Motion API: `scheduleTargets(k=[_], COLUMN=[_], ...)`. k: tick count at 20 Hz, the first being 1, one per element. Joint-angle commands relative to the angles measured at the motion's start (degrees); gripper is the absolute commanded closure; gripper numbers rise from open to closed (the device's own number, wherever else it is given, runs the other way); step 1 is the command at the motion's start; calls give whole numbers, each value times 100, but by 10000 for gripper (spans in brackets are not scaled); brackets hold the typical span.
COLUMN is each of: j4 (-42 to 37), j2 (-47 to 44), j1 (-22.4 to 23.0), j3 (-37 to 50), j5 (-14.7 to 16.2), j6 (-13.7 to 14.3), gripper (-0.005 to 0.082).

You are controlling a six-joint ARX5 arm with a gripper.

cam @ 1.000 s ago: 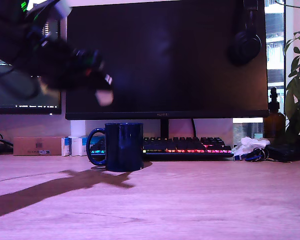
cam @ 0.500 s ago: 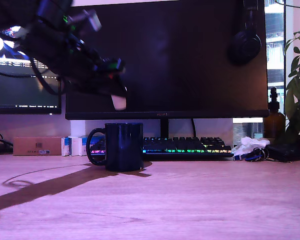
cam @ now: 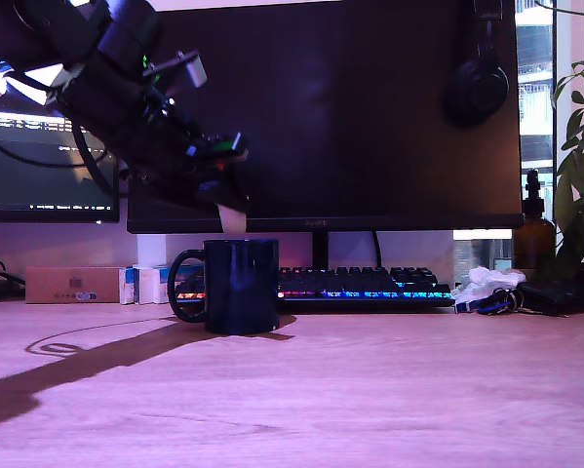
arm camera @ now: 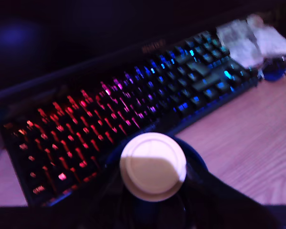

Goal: Pick up the coffee capsules on the table and drop them inside the coffee cup

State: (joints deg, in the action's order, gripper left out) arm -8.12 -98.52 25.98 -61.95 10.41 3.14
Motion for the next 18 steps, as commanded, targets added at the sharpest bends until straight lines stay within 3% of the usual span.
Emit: scheduleTargets(k=[1,18], j4=[-61,-133], j2=[-59,-125], j1=[-7,-37], j3=[-26,-96], j5=[9,111], j6=[-39,-11], gripper=[451,451])
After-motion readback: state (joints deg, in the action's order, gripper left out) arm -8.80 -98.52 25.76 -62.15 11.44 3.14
